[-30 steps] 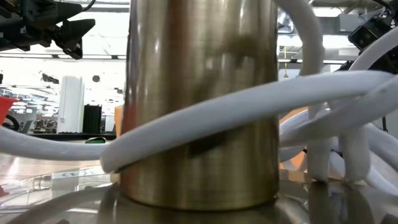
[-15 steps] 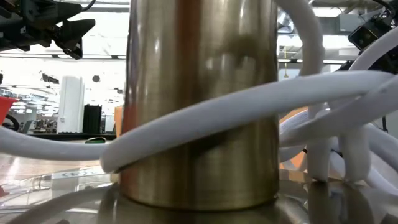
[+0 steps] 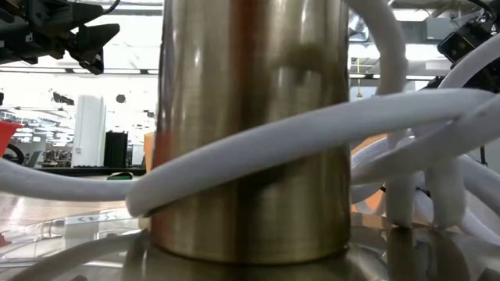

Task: Pick & Place School Supplies

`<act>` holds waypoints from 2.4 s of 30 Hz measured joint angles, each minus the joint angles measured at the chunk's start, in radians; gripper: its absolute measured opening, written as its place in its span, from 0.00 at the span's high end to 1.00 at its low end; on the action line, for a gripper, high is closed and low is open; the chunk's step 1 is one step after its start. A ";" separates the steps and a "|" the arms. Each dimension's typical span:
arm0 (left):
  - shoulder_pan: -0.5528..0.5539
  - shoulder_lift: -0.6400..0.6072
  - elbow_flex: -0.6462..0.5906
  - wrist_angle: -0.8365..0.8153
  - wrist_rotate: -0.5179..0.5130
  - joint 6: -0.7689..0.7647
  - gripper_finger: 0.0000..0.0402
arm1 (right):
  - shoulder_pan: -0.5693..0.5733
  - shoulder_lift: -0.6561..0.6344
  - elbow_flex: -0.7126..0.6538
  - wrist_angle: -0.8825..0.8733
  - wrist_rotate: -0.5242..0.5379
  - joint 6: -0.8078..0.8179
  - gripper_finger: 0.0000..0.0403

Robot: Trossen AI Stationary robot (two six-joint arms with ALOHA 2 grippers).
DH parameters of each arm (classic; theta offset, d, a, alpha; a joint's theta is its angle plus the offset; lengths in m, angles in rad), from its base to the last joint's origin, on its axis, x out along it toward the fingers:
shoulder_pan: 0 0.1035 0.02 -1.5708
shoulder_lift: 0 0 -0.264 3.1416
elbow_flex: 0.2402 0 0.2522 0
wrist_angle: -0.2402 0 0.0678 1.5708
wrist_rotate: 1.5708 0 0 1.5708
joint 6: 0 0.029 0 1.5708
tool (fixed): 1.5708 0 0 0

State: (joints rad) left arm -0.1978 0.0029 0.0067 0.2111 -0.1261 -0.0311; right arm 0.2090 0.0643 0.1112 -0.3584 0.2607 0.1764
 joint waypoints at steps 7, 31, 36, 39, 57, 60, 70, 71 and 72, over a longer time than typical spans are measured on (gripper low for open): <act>0.000 0.000 0.000 0.000 0.000 0.000 0.59 | 0.000 0.000 0.000 0.000 0.000 0.000 0.58; 0.000 0.000 0.000 0.264 0.000 -0.004 0.59 | 0.000 0.000 0.000 0.000 0.000 0.000 0.58; 0.000 0.000 0.000 0.277 0.000 -0.059 0.59 | 0.000 0.000 0.000 0.000 0.000 0.000 0.58; 0.000 0.006 0.000 0.286 0.000 -0.060 0.59 | 0.000 0.000 0.000 0.000 0.000 0.000 0.58; 0.000 0.008 0.000 0.295 -0.080 -0.194 0.59 | -0.034 0.000 0.000 0.000 0.108 -0.725 0.58; 0.000 0.008 0.000 0.307 -0.117 -0.195 0.59 | -0.042 0.000 0.000 0.000 0.107 -0.844 0.58; 0.000 0.008 0.000 0.314 -0.139 -0.195 0.59 | -0.040 0.000 -0.002 0.064 0.105 -0.875 0.58; 0.000 0.008 0.000 0.314 -0.139 -0.195 0.59 | -0.040 0.000 -0.002 0.083 0.103 -0.849 0.58; 0.000 0.008 0.000 0.314 -0.139 -0.195 0.59 | -0.040 0.000 -0.002 0.101 0.096 -0.807 0.58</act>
State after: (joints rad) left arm -0.1978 0.0105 0.0066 0.5251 -0.2653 -0.2260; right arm 0.1694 0.0643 0.1097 -0.2572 0.3571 -0.6308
